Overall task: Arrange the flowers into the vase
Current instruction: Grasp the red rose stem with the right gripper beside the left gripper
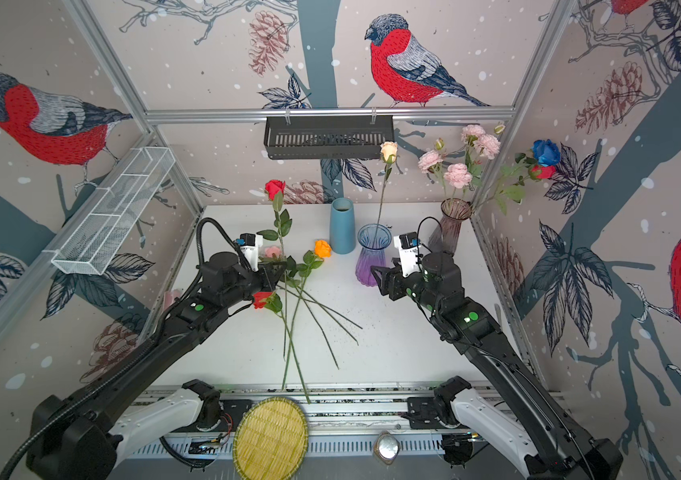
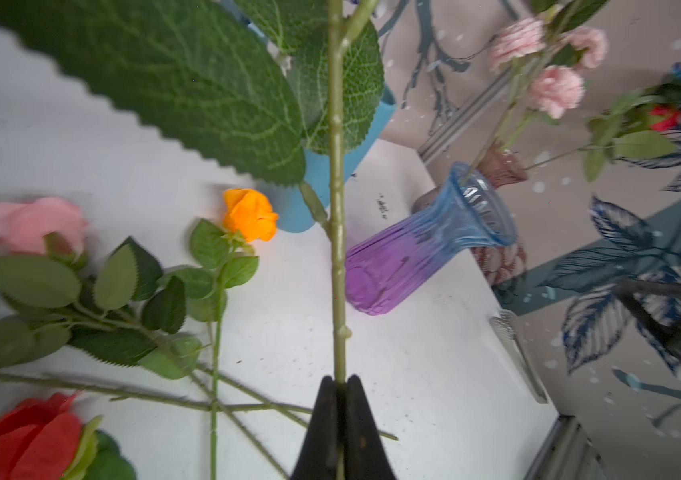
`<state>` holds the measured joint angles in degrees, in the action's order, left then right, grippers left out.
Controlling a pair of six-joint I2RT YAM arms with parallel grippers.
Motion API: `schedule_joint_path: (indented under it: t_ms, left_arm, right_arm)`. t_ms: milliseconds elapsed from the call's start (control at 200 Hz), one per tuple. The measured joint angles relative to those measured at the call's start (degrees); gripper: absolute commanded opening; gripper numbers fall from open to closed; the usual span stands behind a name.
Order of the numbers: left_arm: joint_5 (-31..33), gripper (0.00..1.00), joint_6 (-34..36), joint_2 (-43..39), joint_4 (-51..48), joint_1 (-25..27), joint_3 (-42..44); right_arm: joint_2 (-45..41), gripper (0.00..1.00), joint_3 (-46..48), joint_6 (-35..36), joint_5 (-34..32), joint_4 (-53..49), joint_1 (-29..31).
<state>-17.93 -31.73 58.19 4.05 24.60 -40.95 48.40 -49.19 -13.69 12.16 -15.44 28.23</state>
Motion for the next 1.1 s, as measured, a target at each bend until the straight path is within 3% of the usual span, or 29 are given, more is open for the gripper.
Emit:
schedule_joint_path:
  t_ms: [155, 365, 610, 876, 1001, 1096]
  left_arm:
    - [-6.16, 0.0, -1.55, -2.14, 8.46, 2.84, 0.72]
    - [-9.57, 0.0, -1.81, -1.27, 13.77, 6.8, -0.98]
    - [-12.33, 0.0, -1.9, 0.7, 17.0, 6.97, -2.47]
    - [-19.87, 0.0, -1.66, 2.43, 20.96, 7.1, -3.04]
    - [-23.47, 0.0, -1.31, 2.93, 23.39, 7.89, -2.78]
    - [-26.03, 0.0, -1.14, 3.34, 24.24, 8.63, -2.67]
  right_arm:
    - [0.22, 0.71, 0.02, -1.31, 5.7, 4.04, 0.72]
    - [5.38, 0.71, -1.75, -4.35, 11.8, 9.73, 3.15]
    - [10.05, 0.7, -4.61, -5.62, 12.59, 13.14, 9.86]
    - [10.36, 0.67, -4.48, -5.86, 11.52, 14.75, 13.77]
    - [9.81, 0.63, -6.49, -5.73, 11.98, 15.52, 13.94]
    - [10.84, 0.56, -8.59, -5.68, 15.89, 16.28, 13.94]
